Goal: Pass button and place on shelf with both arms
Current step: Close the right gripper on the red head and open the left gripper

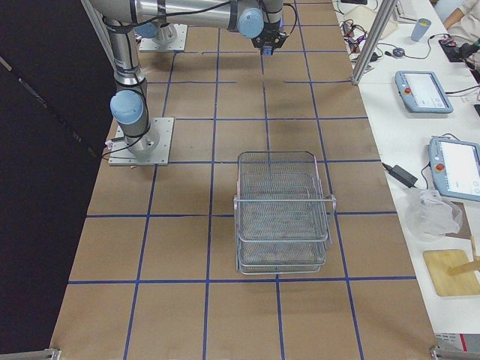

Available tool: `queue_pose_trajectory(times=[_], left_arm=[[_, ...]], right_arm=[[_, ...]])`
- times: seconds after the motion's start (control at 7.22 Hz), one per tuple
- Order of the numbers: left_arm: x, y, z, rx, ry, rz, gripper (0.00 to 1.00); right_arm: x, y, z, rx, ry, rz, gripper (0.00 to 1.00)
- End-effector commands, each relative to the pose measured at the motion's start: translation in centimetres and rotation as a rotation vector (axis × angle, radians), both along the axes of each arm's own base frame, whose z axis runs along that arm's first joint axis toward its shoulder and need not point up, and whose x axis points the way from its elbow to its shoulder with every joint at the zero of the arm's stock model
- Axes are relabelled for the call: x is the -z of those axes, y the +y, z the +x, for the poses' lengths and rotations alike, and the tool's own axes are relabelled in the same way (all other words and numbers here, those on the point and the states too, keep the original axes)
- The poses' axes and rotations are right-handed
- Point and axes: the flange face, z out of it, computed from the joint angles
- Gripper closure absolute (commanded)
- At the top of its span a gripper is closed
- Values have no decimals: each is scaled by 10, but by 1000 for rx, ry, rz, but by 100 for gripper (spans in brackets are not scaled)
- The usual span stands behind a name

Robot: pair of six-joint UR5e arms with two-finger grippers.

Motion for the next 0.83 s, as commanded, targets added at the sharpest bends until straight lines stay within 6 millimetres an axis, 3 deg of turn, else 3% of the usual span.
queue_pose_trajectory(times=[0.0,0.28,0.55,0.69], left_arm=[[-5,2,0,-7,0,-3,17],[-9,2,2,-10,1,-11,0],[-14,-2,6,-15,7,-25,0],[-19,-9,14,-23,4,-45,0]], right_arm=[[-1,0,0,0,1,-1,100],[-5,0,0,0,-3,-8,100],[-5,-1,-1,1,-1,-9,100],[-6,-4,-11,15,1,-15,100]])
